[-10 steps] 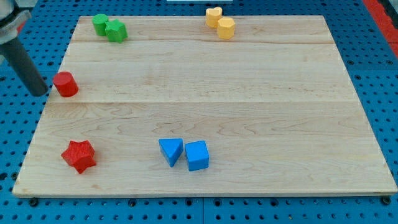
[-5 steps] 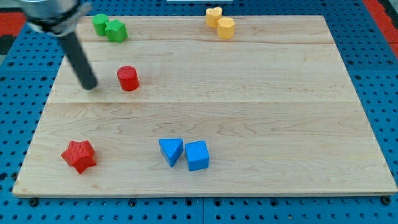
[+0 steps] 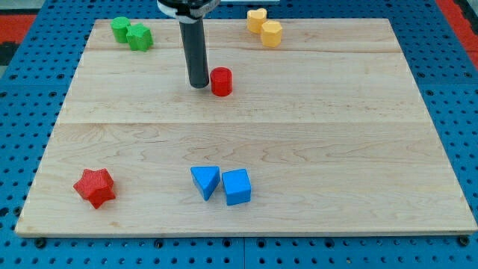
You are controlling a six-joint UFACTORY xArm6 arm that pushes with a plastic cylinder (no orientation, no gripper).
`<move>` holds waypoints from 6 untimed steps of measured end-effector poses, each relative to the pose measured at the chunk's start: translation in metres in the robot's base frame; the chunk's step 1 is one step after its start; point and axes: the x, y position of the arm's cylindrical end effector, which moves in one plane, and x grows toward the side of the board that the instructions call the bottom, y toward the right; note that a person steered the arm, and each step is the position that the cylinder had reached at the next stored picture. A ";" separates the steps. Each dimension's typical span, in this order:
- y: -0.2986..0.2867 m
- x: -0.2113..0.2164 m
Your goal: Put the red circle diagonally bottom right to the yellow blocks
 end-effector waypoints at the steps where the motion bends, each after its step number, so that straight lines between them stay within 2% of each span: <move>1: 0.100 0.012; 2: 0.169 0.041; 3: 0.110 0.070; 4: 0.206 0.087; 5: 0.251 0.091; 6: 0.258 0.135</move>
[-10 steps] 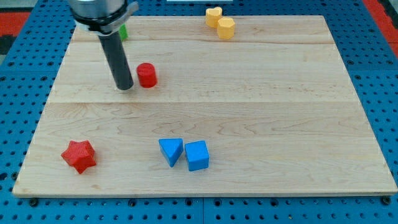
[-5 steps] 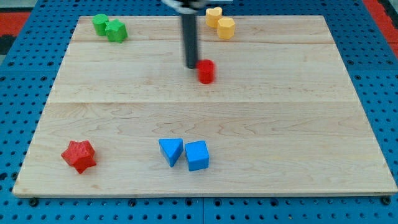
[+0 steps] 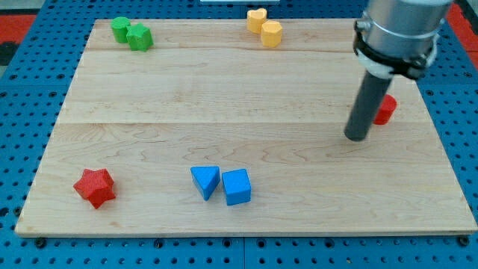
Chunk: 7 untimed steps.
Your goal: Put the red circle diagonally bottom right to the yellow blocks
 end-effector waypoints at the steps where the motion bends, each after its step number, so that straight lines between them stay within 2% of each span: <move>1: 0.080 -0.014; 2: 0.074 -0.052; 3: 0.011 -0.025; 4: 0.019 -0.019; 5: -0.089 0.009; 7: -0.393 0.009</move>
